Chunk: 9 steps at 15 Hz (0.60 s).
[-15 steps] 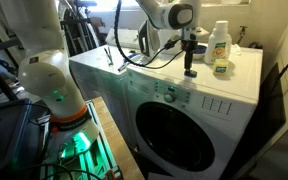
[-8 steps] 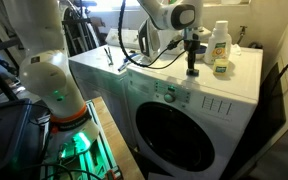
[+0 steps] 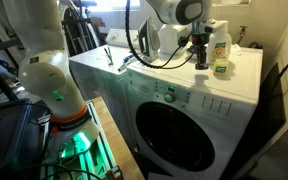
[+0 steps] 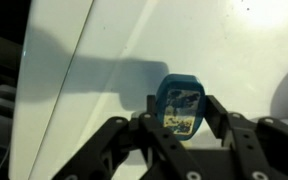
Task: Put the blue lid on the small container on the right.
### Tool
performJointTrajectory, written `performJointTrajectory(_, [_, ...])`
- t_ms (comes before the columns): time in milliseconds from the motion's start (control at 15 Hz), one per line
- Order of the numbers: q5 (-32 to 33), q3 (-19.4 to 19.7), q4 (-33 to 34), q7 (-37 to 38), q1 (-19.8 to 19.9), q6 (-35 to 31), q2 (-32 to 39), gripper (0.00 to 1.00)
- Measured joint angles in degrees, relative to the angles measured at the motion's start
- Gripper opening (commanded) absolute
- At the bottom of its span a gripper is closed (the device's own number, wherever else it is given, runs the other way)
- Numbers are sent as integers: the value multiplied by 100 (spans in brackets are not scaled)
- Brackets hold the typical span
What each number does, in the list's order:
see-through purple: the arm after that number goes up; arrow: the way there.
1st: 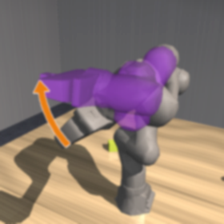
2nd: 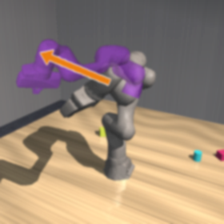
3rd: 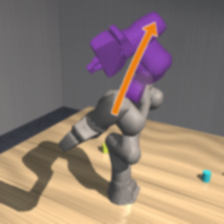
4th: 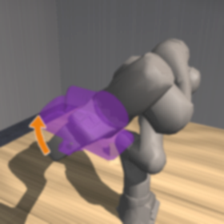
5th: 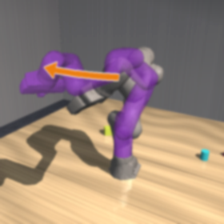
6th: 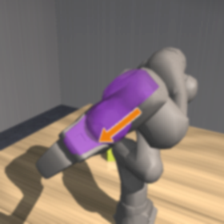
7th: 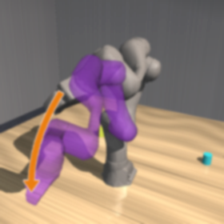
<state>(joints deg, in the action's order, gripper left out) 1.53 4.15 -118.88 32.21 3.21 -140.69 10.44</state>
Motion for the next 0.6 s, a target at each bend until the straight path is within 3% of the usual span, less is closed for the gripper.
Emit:
performJointTrajectory(267, [-48, 68, 131, -236, 53, 66, -28, 51])
performJointTrajectory(333, [-48, 65, 131, -236, 49, 67, -27, 26])
performJointTrajectory(600, [-46, 75, 211, -236, 31, 66, -17, 26])
